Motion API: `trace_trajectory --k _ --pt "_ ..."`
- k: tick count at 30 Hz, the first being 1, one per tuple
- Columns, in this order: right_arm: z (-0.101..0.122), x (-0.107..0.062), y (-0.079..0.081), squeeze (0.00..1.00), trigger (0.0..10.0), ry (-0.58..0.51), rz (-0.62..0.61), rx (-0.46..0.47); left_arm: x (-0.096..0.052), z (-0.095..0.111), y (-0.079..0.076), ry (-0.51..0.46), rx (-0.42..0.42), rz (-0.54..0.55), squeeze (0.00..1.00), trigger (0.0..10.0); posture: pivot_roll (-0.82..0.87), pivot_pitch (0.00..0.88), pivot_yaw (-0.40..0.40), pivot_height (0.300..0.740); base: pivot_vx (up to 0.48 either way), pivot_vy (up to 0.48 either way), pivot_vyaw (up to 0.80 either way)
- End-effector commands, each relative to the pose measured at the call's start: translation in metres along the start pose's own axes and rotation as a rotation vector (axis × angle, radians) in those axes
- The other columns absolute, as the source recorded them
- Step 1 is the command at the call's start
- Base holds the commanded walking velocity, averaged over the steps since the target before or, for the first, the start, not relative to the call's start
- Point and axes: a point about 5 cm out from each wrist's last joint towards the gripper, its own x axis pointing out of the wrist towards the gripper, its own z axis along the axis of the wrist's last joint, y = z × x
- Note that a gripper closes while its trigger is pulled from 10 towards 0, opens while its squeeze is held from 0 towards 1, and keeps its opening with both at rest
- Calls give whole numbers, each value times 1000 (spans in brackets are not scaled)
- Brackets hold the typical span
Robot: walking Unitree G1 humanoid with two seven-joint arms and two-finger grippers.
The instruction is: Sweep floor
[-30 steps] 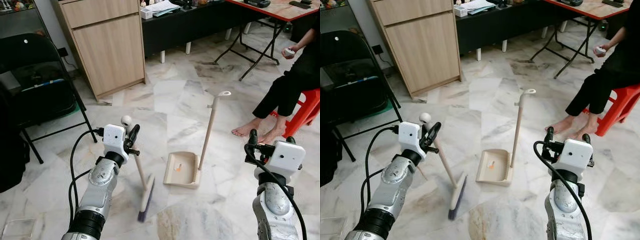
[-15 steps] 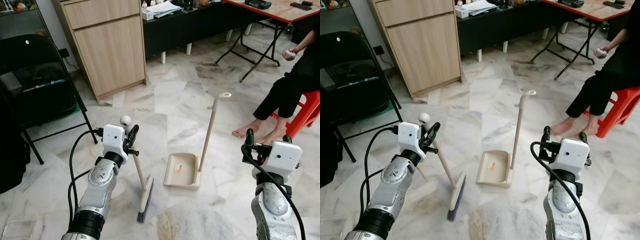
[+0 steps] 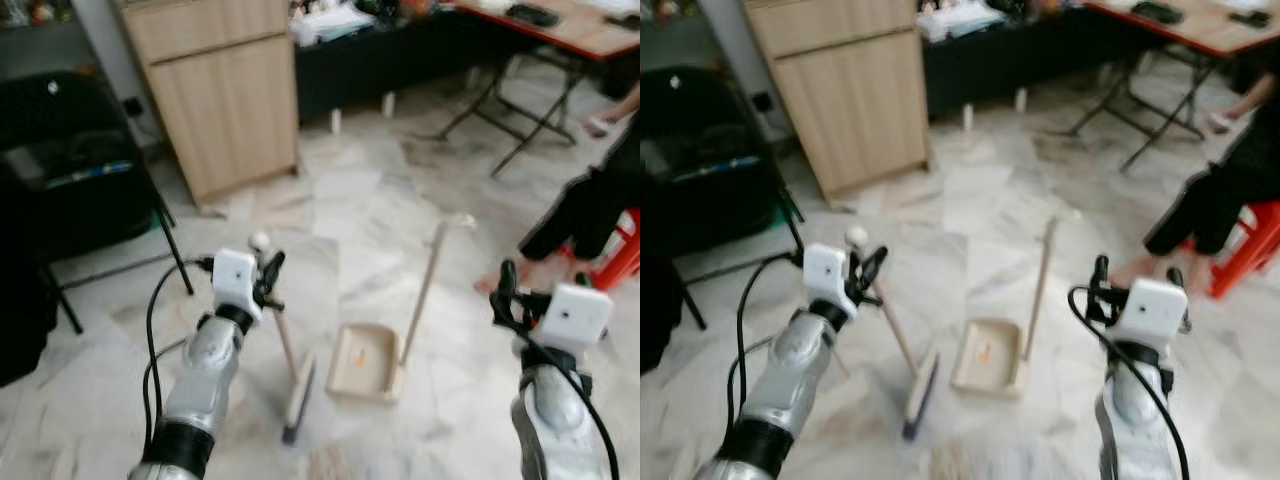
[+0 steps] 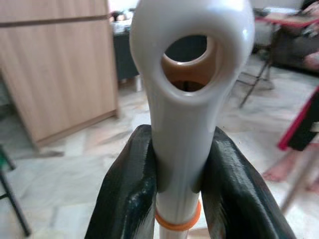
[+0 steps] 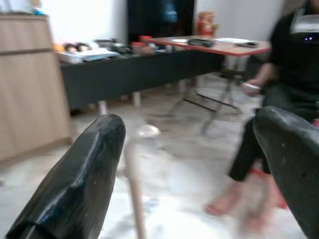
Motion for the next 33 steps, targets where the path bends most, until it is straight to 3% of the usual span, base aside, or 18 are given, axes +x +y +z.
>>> trace_trajectory --k 1,17,33 --pt "-3 0 -14 0 10000 12 -37 -24 8 15 -7 -71 28 -29 0 10000 31 41 15 740 394 -266 0" --pt "-5 -1 -15 0 10000 22 -38 -24 7 14 -7 -69 24 -20 0 10000 31 60 8 740 393 -267 0" --pt "-1 4 -18 0 10000 5 -47 -33 6 12 -4 -57 11 -9 0 10000 29 63 9 740 0 0 0"
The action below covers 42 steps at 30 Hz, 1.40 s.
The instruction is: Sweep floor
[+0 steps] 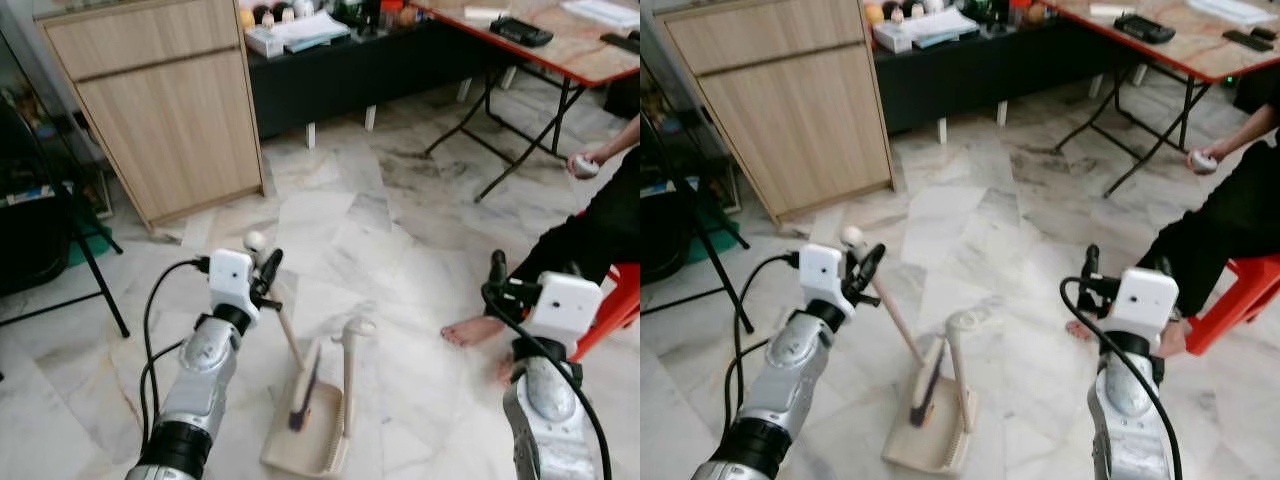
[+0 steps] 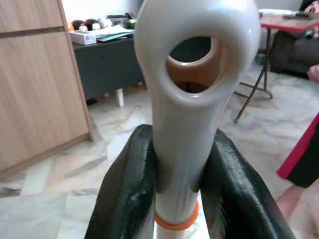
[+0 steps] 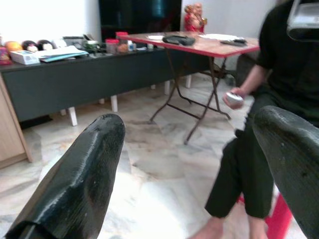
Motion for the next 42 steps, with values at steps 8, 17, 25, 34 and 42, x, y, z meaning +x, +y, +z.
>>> trace_trajectory --k 8,17,25,34,42 --pt "1 0 -3 0 10000 -2 -9 3 2 4 2 -17 -4 11 0 10000 29 62 7 740 0 0 0" --pt "4 4 -7 0 10000 -18 -17 -9 3 5 2 -18 -11 12 0 10000 27 58 8 740 0 211 0" --pt "4 3 -7 0 10000 -17 -18 -7 3 5 2 -20 -15 12 0 10000 28 59 8 740 0 418 0" --pt "3 3 -7 0 10000 -15 -16 -5 3 6 2 -25 -19 17 0 10000 28 60 6 740 0 414 0" --pt "2 2 -6 0 10000 -11 -14 -4 2 6 3 -26 -22 20 0 10000 27 61 6 740 0 176 0"
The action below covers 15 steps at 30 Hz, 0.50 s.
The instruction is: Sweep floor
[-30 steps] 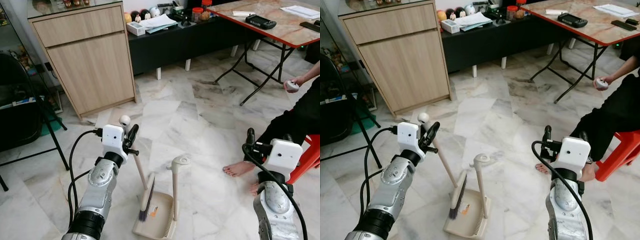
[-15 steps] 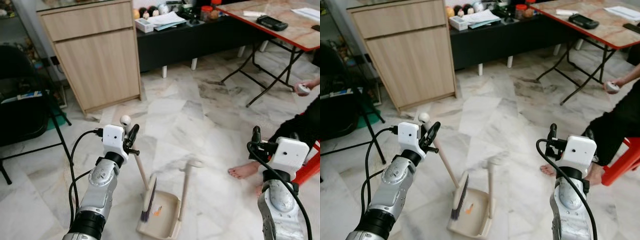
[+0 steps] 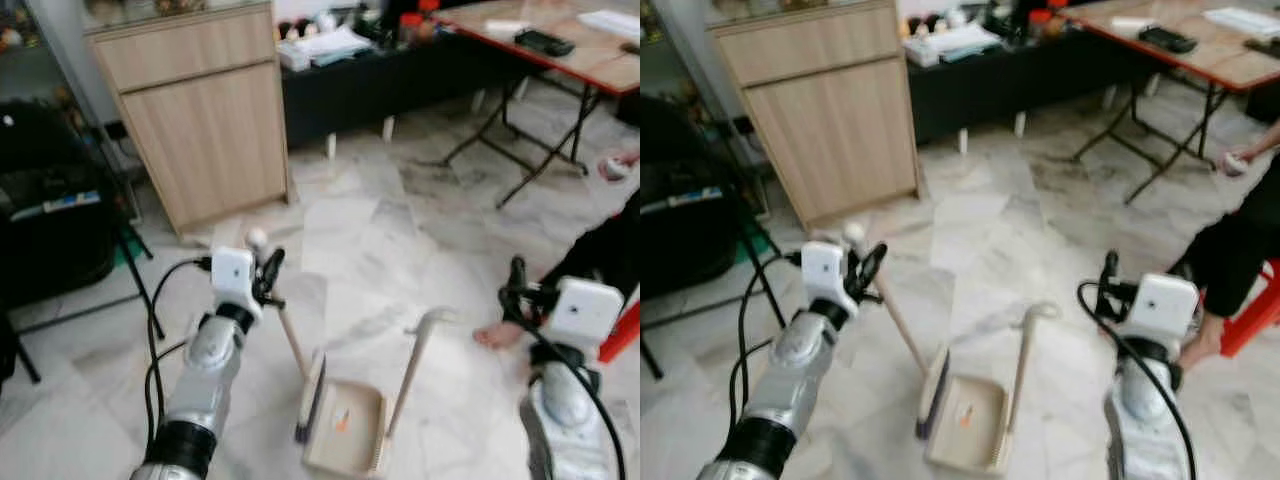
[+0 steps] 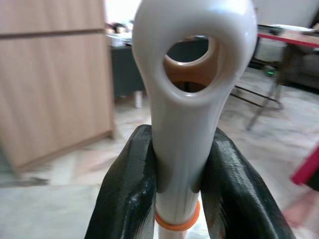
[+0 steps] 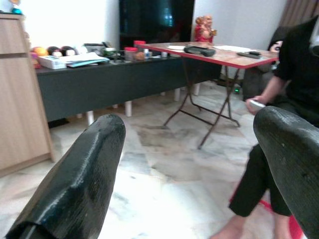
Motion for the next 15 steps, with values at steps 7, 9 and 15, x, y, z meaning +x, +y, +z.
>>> trace_trajectory --k 7,9,15 --pt "0 -1 -9 0 10000 -1 -25 -7 2 6 -2 -31 1 -4 0 10000 27 61 5 740 0 342 0" --pt "0 -1 -9 0 10000 0 -29 -9 2 6 -2 -34 2 -5 0 10000 27 62 5 740 0 0 0" --pt "-3 -3 -13 0 10000 9 -51 -17 2 6 -2 -33 3 -8 0 10000 26 62 5 740 0 0 0"
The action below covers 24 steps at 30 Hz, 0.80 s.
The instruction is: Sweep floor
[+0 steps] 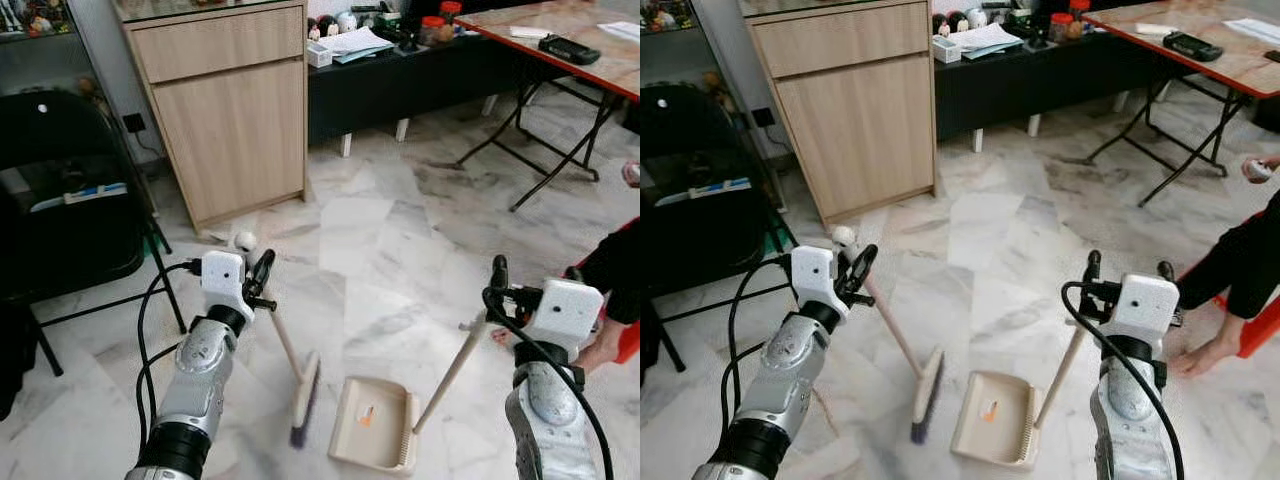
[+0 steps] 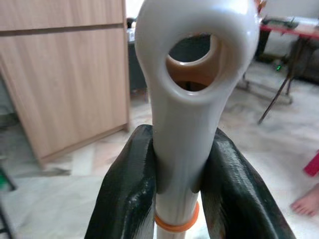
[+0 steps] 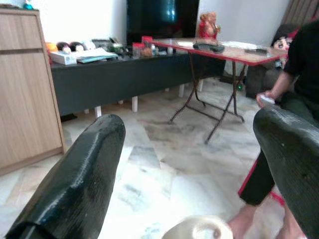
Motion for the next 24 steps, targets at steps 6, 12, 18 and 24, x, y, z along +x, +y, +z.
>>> trace_trajectory --k 6,12,18,24 --pt "-9 -8 -14 0 10000 29 -67 -22 3 8 -2 -40 -2 -8 0 10000 25 62 6 740 0 0 0" --pt "-21 -19 -21 0 10000 86 -103 -52 3 7 -2 -39 -2 -11 0 10000 25 62 5 740 0 0 0" --pt "-49 -34 -41 0 10000 186 -182 -74 3 7 -3 -38 -1 -17 0 10000 25 56 8 740 0 0 0" --pt "-66 -36 -49 0 10000 234 -156 -97 4 8 -4 -40 -1 -22 0 10000 25 45 12 740 0 0 0"
